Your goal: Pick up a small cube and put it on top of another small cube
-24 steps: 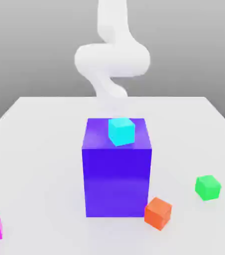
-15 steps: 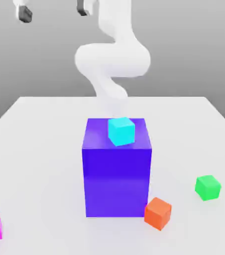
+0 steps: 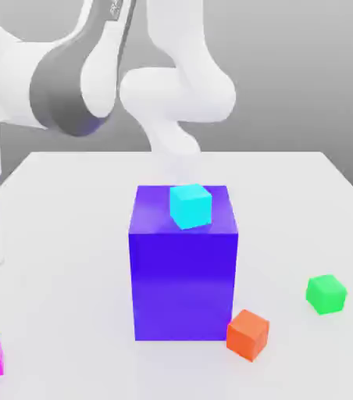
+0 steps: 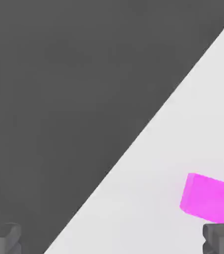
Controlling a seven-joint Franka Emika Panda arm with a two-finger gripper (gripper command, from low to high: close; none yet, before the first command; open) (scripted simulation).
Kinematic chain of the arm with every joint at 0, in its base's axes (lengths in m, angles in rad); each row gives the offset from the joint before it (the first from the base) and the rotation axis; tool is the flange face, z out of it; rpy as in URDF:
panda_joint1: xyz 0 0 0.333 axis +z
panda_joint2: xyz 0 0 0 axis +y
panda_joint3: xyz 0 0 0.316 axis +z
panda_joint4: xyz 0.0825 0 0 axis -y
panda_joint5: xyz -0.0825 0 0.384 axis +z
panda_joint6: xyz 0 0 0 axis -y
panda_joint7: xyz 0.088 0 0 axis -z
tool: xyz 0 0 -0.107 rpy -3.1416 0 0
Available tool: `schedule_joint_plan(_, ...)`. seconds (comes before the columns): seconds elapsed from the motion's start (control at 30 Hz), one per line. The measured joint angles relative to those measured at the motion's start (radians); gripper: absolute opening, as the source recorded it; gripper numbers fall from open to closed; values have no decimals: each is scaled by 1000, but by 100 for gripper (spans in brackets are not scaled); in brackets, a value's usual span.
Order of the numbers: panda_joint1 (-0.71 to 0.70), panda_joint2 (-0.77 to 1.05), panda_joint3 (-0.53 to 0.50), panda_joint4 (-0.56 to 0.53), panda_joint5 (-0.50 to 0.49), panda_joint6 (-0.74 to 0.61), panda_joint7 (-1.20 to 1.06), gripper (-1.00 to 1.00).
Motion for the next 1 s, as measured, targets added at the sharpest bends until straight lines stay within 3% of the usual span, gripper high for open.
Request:
schedule_joint_plan(0.17,-54,185,-26,5,57,56,43,0)
schedule_joint_plan(0.3,-96,330,14,33,109,155,17,0)
schedule_joint_plan(0.33,-104,354,23,39,116,173,12,-100)
schedule_joint_plan(0.53,-107,366,28,41,120,183,9,-100)
schedule_joint_plan(0.7,-75,233,-15,10,70,81,46,-100)
schedule_joint_plan(1.0,106,51,221,-149,12,72,-183,-100)
